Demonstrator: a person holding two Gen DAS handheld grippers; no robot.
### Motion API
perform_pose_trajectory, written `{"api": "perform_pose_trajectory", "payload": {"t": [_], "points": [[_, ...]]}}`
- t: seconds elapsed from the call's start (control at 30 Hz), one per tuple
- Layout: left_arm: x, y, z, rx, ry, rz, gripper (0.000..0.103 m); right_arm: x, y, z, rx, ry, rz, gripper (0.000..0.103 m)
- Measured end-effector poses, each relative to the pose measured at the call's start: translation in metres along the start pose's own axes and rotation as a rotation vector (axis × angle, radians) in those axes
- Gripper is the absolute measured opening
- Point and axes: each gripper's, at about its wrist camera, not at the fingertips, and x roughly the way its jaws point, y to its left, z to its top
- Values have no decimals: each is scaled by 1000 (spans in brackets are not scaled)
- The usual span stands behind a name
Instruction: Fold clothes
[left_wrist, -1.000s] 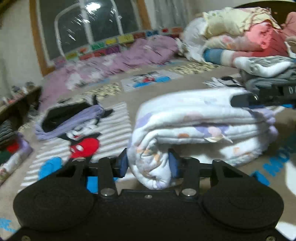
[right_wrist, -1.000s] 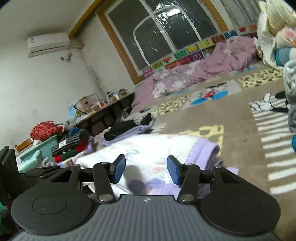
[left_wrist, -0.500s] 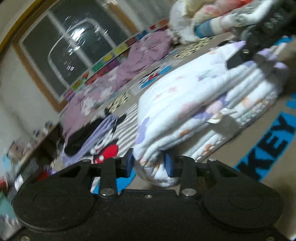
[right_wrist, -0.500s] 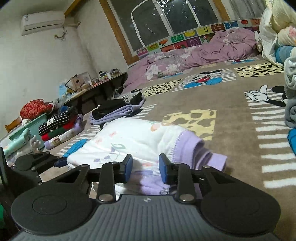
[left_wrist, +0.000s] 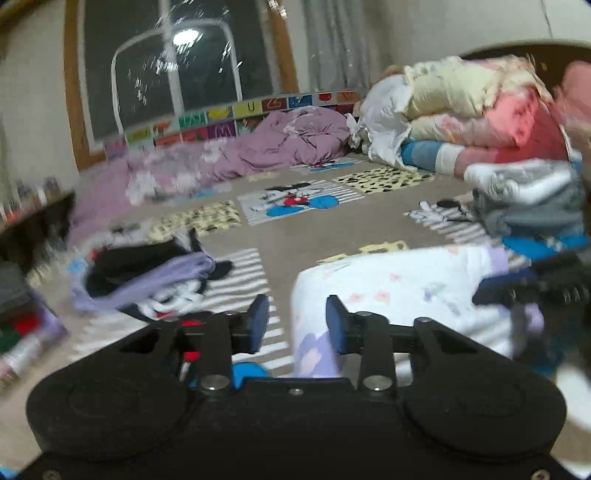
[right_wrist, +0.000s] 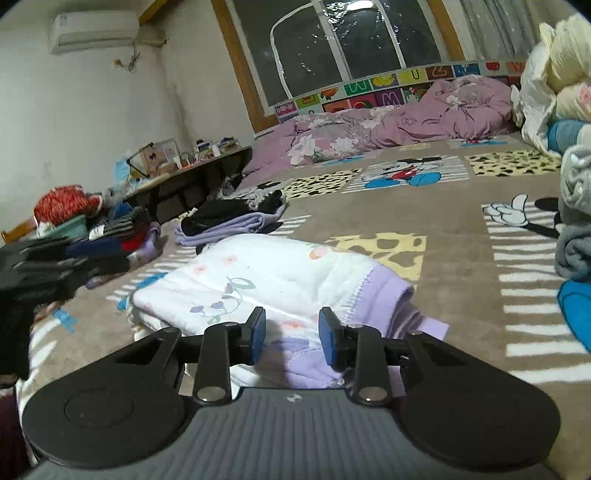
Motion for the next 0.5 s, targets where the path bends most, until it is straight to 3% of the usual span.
{"api": "perform_pose_trajectory", "payload": {"t": [0.3,0.5], "points": [[38,-31,-40,60,67,-42,30,0,-11,-4,1,48,-11,31],[40,-25,-40,45,80,-60,30,-2,-8,-5,-7,44,-26,30]]}}
